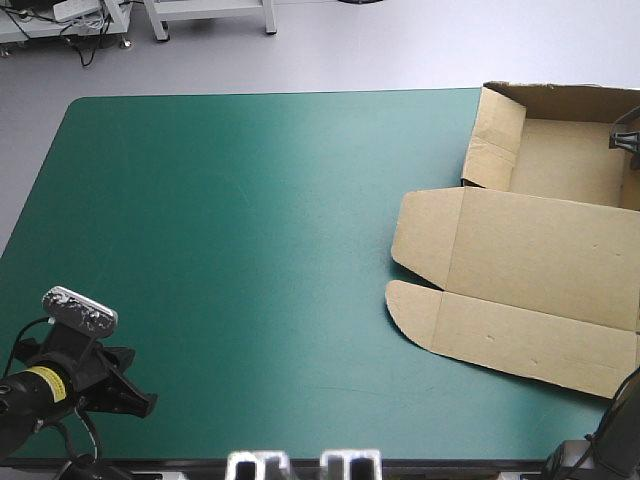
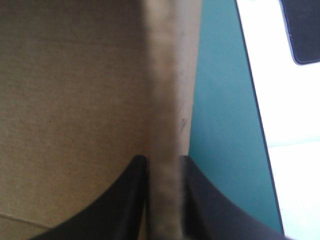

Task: Fold the box

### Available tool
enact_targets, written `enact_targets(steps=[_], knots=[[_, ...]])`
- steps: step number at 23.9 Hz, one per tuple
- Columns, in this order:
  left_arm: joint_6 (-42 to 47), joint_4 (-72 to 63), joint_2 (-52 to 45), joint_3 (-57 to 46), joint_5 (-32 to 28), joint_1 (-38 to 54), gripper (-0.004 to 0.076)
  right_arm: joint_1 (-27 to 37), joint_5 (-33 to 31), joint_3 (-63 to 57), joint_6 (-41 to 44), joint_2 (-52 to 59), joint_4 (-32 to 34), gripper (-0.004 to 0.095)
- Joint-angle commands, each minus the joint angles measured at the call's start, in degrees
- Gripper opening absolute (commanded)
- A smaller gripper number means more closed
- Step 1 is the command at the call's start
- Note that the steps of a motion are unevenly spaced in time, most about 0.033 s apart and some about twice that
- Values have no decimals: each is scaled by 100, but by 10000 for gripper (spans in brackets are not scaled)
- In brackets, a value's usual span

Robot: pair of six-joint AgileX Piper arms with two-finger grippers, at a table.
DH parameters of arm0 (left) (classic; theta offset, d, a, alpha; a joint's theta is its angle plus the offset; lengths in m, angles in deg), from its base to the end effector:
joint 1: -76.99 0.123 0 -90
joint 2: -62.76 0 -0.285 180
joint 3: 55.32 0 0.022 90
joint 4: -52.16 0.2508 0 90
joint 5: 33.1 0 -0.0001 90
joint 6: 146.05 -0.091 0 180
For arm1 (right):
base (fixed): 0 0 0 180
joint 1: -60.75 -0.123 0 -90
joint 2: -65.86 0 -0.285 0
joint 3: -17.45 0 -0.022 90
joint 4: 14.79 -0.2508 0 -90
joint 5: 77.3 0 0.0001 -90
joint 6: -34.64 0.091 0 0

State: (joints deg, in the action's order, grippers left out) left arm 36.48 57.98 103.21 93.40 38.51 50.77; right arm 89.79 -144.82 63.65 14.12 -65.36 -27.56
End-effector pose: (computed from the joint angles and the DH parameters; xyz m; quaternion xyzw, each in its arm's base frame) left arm 0.0653 -0.0224 0.3348 0.1947 0.9278 -0.0288 0.3169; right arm 0.4264 -0.2155 0.3023 0.0886 0.9615 0.0009 0.2602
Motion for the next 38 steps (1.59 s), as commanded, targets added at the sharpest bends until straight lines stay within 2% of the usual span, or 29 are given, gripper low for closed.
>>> enact_targets(steps=[1, 2, 4, 10, 11, 13, 14, 16, 18, 21, 24, 28, 30, 32, 34, 36, 38], knots=[[68, -2, 51, 131, -7, -49, -10, 48, 170, 212, -162, 383, -236, 559], [68, -2, 51, 131, -7, -49, -10, 48, 268, 223, 73, 383, -106, 745], [68, -27, 51, 131, -7, -49, -10, 48, 269, 223, 291, 420, 142, 834], [68, -27, 51, 131, -7, -49, -10, 48, 227, 320, 408, 752, -11, 794], [68, -27, 51, 131, -7, -49, -10, 48, 214, 494, 422, 910, -340, 756], [68, -1, 51, 131, -53, -49, -10, 48, 128, 786, 351, 1137, -1538, 674], [68, -1, 51, 131, -110, -49, -10, 48, -89, 962, 66, 1225, -2296, 578], [68, -1, 51, 131, -209, -49, -10, -49, -452, 1216, -448, 1411, -3712, 298], [68, -11, 51, 131, -221, -49, -10, -312, -452, 1216, -905, 1766, -4362, -30], [68, -17, 51, 131, -221, -49, -10, -886, -452, 1216, -1106, 2158, -4607, -24], [68, -17, 51, 131, -221, -49, -10, -1534, -452, 1172, -1009, 2412, -4258, -24], [68, -23, 51, 131, -199, -49, -10, -2896, -452, 908, -861, 2733, -2986, -24], [68, -32, 51, 131, -199, -49, -10, -3951, -452, 384, -816, 3018, -1459, -24], [68, -32, 51, 131, -140, -49, -10, -4669, -452, -154, -610, 3220, -228, -24], [68, -32, 51, 131, -22, -49, -10, -5180, -452, -710, -366, 3405, 683, -24], [68, -32, 51, 131, 33, -49, -10, -5511, -452, -1358, -88, 3590, 1147, -24], [68, -21, 51, 131, 6, -49, -10, -5624, -452, -2007, 71, 3806, 1184, -24]])
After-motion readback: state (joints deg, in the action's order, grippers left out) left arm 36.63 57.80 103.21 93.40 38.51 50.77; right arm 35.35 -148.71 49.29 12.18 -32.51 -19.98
